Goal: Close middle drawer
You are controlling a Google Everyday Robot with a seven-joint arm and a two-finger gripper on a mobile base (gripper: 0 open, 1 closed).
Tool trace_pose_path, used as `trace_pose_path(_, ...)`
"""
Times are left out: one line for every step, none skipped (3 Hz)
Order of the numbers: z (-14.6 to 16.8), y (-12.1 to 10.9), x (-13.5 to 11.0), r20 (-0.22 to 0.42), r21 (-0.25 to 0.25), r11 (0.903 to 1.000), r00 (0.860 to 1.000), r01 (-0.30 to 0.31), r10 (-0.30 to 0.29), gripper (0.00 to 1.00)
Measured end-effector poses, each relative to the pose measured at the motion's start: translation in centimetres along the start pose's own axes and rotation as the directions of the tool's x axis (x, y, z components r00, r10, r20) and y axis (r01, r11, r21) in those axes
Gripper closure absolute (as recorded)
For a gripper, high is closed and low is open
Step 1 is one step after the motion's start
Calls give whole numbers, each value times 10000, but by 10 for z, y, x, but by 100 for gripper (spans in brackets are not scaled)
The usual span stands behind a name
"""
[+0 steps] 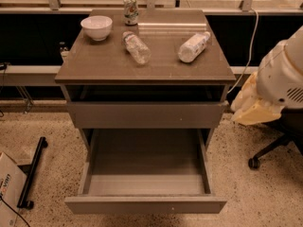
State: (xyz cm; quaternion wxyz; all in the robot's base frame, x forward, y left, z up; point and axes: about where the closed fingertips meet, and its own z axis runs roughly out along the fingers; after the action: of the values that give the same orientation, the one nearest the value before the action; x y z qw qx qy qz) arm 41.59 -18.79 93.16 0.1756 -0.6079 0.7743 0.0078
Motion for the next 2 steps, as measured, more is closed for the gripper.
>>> trace_pose_path(60, 39, -1, 205, -561, 9972, 9985, -487, 499, 97)
trace_pose_path(116, 58, 6, 398, -965, 9914, 9949, -888, 930, 100)
